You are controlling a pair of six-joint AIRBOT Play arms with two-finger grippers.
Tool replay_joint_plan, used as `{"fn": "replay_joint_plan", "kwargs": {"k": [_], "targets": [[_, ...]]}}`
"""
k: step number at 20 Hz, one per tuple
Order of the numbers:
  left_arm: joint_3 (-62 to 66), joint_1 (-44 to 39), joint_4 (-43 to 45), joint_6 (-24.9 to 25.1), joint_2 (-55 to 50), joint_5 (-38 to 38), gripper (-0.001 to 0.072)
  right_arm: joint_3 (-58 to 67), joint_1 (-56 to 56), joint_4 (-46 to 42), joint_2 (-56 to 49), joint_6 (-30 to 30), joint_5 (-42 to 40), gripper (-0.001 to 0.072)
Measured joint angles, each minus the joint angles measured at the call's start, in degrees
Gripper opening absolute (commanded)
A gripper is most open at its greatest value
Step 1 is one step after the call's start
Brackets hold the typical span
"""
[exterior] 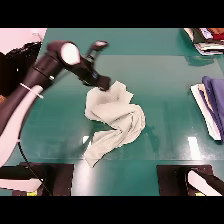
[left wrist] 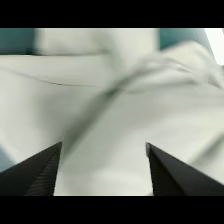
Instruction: Fold the shirts.
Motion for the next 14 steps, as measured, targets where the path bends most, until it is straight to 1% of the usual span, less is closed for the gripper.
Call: {"fn": "replay_joint_plan", "kwargs": {"k": [3,6,8,11,14], "targets": [[0.1,7.8,-0.4,4.3,-2.7,1.2,0.0625,0.0,0.0,0.0,-0.2,0.0,1.0,0.002],[0.1,12.1,-1.4,10.0,-7.5,2.1,0.0624,0.0,0.0,0.0,-0.8,0.0,2.4,0.002],[0.1,13.2,-3.4,13.6,-10.9,3.3,0.0624,0.0,0.0,0.0,-1.5,0.0,3.7,0.002],[0.1,14.0,-9.1,18.9,-15.5,5.0,0.0624,0.0,0.1,0.0,-2.5,0.0,5.4,0.002],[0.1,14.0,-13.5,22.6,-18.9,5.7,0.0623,0.0,0.6,0.0,-3.7,0.0,7.0,0.002]]}}
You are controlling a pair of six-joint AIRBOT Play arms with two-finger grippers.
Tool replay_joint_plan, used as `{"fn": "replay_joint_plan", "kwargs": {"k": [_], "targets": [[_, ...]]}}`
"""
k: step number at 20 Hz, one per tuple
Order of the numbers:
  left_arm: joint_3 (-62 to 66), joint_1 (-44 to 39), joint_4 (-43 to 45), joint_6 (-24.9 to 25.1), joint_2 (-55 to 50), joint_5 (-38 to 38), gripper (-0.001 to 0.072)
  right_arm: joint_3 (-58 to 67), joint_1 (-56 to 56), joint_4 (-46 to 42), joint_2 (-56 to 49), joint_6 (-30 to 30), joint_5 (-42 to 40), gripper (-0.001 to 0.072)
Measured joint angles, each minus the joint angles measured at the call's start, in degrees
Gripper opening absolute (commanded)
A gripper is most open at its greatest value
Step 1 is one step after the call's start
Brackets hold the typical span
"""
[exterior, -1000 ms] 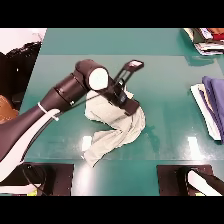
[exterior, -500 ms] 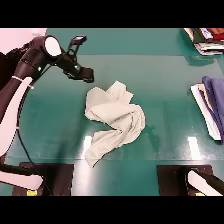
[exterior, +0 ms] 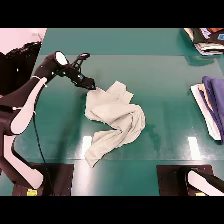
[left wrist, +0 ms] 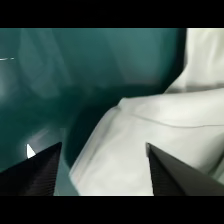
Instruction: Fold the shirts.
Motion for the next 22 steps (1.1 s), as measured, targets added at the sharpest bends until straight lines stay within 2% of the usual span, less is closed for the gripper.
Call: {"fn": "replay_joint_plan", "kwargs": {"k": [1,3,4,9,13,14,15,16,22], "targets": [[0.0,-0.1,-0.7,0.6,-0.7,0.2,0.0577,0.0,0.4,0.0,-0.4,0.0,0.3,0.002],[0.0,-0.4,-1.9,1.6,-1.8,0.4,0.0181,0.0,1.6,0.0,-1.4,0.0,0.8,0.0019],[0.1,-0.5,-2.4,1.9,-2.2,0.5,0.0027,0.0,2.4,-0.1,-2.0,0.1,1.1,0.002],[3.8,1.3,-2.9,1.7,-1.6,-1.4,0.0023,-0.4,6.1,-8.5,-4.3,3.5,3.8,0.002],[9.2,5.7,-2.2,-0.8,2.9,-2.5,0.0024,-7.1,9.6,-14.7,-5.2,5.5,5.9,0.0026],[10.0,6.9,-2.2,-1.2,4.3,-2.7,0.0024,-10.3,10.8,-15.5,-5.2,5.8,5.6,0.0172],[10.6,8.0,-2.1,-1.4,5.5,-3.0,0.0024,-13.9,12.1,-16.0,-5.3,6.0,4.6,0.0421],[11.0,9.0,-2.1,-1.7,6.5,-3.3,0.0024,-17.5,13.5,-16.0,-5.5,6.0,3.4,0.0507],[12.0,11.6,-1.3,-2.3,9.0,-8.1,0.0024,-35.1,23.4,-8.2,-12.3,5.4,-7.8,0.0504]]}}
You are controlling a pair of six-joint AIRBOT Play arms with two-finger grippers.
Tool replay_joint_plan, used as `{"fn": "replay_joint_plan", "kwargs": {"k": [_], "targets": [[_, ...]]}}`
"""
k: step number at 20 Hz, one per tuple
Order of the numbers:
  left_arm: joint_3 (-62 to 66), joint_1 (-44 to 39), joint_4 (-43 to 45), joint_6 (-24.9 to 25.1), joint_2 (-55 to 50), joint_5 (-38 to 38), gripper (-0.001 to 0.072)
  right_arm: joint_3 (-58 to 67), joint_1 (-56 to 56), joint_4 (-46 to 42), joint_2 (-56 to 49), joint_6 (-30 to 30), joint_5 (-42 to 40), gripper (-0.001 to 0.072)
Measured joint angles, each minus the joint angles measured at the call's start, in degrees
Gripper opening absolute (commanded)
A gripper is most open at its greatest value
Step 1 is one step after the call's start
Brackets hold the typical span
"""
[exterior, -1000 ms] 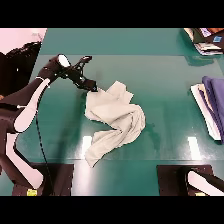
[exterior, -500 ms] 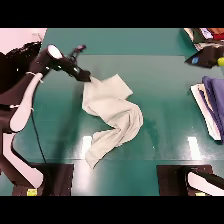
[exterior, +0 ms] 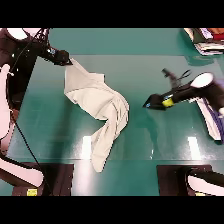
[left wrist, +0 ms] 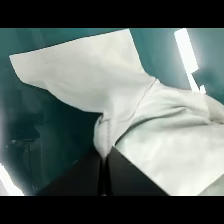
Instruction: Fold the shirts.
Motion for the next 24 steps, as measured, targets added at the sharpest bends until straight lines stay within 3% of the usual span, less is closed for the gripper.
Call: {"fn": "replay_joint_plan", "kwargs": {"k": [6,10,16,24], "targets": [[0.2,0.4,0.3,-0.4,0.4,-2.2,0.0023,-3.8,8.0,12.4,-10.5,-4.7,-8.5,0.0408],[0.2,0.4,0.4,-0.5,0.4,-2.8,0.0023,-4.2,11.1,15.5,-13.4,-6.0,-12.0,0.0019],[0.2,0.5,0.3,-1.3,2.4,-3.4,0.0022,1.4,10.6,15.1,-12.4,-8.8,-14.8,0.0016],[0.3,0.8,0.6,-1.7,23.7,4.5,0.0023,21.2,-2.3,-6.4,5.4,0.6,-13.8,0.0016]]}}
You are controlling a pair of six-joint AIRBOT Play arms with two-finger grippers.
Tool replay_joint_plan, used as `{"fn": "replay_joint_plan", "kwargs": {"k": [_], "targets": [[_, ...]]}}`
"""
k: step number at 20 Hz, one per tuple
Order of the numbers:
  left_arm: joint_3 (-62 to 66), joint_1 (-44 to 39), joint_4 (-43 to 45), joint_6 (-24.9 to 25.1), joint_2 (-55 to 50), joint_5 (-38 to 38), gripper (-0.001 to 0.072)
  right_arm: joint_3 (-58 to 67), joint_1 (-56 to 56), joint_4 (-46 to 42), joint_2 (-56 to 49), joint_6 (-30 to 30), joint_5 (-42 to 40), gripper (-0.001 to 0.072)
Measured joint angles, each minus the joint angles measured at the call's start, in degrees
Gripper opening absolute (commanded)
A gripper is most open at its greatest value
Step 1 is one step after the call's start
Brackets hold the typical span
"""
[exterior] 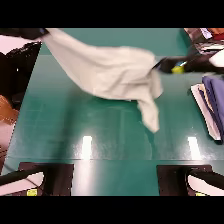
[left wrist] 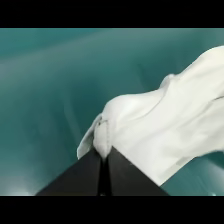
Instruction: Fold the shirts.
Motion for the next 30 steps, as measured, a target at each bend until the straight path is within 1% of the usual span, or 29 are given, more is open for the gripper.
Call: {"fn": "replay_joint_plan", "kwargs": {"k": [5,9,12,16,18,20,24,27,30], "targets": [[0.0,0.0,-0.1,0.0,15.5,5.0,0.0023,11.5,-5.7,-3.8,10.4,0.8,2.1,0.0017],[0.0,0.0,-1.0,0.0,25.2,9.4,0.0023,17.3,-7.6,-8.1,17.1,0.4,5.0,0.0016],[1.1,0.0,-2.2,0.0,30.3,11.9,0.0023,20.0,-8.0,-12.1,21.4,0.3,6.6,0.0016],[3.4,0.0,-2.4,-0.2,32.6,12.3,0.0022,21.6,-8.2,-15.1,23.8,1.9,9.4,0.0015],[3.3,0.0,-0.4,-0.9,31.4,11.5,0.0023,21.8,-8.3,-15.6,21.9,3.4,13.0,0.0016],[2.6,0.0,2.5,-2.1,27.7,8.2,0.0023,21.9,-8.3,-16.0,17.7,4.8,18.4,0.0016],[-1.3,0.0,5.5,-3.1,15.2,0.1,0.0024,22.0,-8.1,-16.8,5.9,6.2,27.0,0.0016],[-5.3,0.0,6.2,-3.3,3.5,-1.7,0.0024,22.0,-7.6,-17.1,-4.4,6.6,28.6,0.0017],[-7.6,0.0,6.2,-3.4,-8.7,0.4,0.0024,22.0,-7.4,-16.9,-13.7,6.8,25.6,0.0017]]}}
